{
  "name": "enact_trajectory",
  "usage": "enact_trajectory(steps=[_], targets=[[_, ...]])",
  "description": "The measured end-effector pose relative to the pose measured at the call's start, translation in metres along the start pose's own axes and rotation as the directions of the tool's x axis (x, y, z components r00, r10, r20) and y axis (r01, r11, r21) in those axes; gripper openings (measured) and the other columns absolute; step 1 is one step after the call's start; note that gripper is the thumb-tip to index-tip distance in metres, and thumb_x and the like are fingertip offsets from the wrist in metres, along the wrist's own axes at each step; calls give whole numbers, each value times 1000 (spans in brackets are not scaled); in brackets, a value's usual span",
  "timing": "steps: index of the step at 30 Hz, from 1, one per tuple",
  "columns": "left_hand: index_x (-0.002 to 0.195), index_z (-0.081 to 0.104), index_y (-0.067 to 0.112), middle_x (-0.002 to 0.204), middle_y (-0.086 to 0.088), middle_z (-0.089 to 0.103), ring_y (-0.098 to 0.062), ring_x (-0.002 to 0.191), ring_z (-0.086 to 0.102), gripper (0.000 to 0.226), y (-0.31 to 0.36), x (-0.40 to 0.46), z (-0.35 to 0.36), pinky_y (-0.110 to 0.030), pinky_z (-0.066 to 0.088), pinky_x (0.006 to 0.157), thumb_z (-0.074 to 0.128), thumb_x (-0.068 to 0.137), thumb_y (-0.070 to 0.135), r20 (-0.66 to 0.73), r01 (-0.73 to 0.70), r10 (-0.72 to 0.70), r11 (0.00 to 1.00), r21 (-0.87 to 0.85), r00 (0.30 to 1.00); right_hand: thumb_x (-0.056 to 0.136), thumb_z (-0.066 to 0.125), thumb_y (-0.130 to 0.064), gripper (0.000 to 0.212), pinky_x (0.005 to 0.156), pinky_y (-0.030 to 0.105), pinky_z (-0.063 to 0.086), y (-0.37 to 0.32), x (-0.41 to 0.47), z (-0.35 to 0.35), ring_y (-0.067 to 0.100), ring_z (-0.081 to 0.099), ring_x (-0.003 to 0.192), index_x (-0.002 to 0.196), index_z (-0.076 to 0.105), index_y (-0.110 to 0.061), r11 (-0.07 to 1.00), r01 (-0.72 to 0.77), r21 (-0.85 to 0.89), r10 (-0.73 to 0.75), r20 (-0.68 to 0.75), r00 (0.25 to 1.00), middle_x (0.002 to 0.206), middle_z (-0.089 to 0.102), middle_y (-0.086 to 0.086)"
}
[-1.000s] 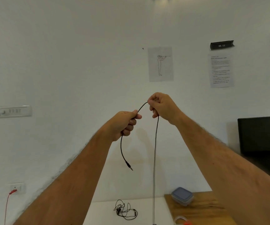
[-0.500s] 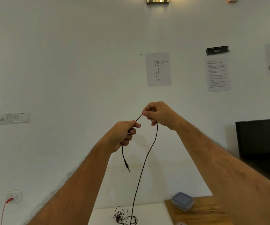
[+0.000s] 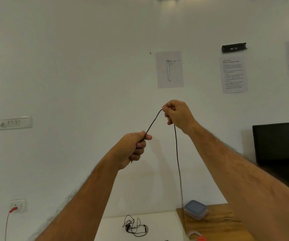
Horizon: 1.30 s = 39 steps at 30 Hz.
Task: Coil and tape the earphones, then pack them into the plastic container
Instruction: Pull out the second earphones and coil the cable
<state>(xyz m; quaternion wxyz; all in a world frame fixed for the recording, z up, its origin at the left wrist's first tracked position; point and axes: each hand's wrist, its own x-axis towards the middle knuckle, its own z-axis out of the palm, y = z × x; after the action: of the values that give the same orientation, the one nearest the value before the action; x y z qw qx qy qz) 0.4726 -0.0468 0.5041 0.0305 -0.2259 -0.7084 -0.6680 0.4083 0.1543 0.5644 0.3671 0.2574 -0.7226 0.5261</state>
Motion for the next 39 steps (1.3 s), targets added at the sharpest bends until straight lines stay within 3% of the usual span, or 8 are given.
enact_trajectory(steps=[12,19,23,25,27,32,39], targets=[[97,58,11,57,6,30,-6,46,20,37,-8,-16,38,-18,16,42,31,106,34,115,112,-107,993,-41,988,96,60,-11,7,50,29,54,5,-12,5,12,56,50,91,64,-8,973,-16,229,16,5,1000,70,62,8],[90,56,14,57,6,34,-6,46,22,36,-6,-25,60,-17,19,40,30,107,32,197,26,-9,996,-83,980,96,59,-9,8,47,28,50,19,-29,17,14,53,49,91,65,-7,963,-59,264,57,12,998,66,61,5],[85,57,16,59,5,28,-7,46,21,35,0,-23,65,-20,14,43,32,106,29,161,-129,143,987,-96,976,92,59,-3,12,57,31,51,37,-48,28,16,58,61,84,65,-8,957,-142,252,126,80,989,68,63,6],[85,51,12,60,4,26,-7,47,19,33,1,-21,62,-22,13,44,32,107,28,142,-181,195,978,-105,970,88,60,-5,5,61,41,53,47,-59,35,28,60,68,87,65,-3,951,-182,249,146,154,977,75,64,23],[90,48,8,58,4,27,-8,47,19,31,1,-19,58,-21,15,43,32,107,28,120,-202,216,972,-122,969,83,64,-20,25,60,50,54,56,-70,42,36,59,70,95,64,2,943,-219,251,172,197,965,83,62,36],[94,55,11,58,6,33,-7,48,24,32,-5,-16,48,-19,21,42,32,107,29,48,-220,229,964,-150,972,91,61,-13,14,48,31,46,70,-109,62,18,52,51,90,64,1,916,-290,276,215,273,938,66,61,10],[95,56,11,57,6,37,-8,49,27,34,-24,-10,32,-19,25,44,31,107,31,-86,-238,229,964,-116,970,98,56,-13,14,46,25,45,64,-164,72,15,49,46,93,65,-3,884,-350,309,224,376,899,67,61,8]])
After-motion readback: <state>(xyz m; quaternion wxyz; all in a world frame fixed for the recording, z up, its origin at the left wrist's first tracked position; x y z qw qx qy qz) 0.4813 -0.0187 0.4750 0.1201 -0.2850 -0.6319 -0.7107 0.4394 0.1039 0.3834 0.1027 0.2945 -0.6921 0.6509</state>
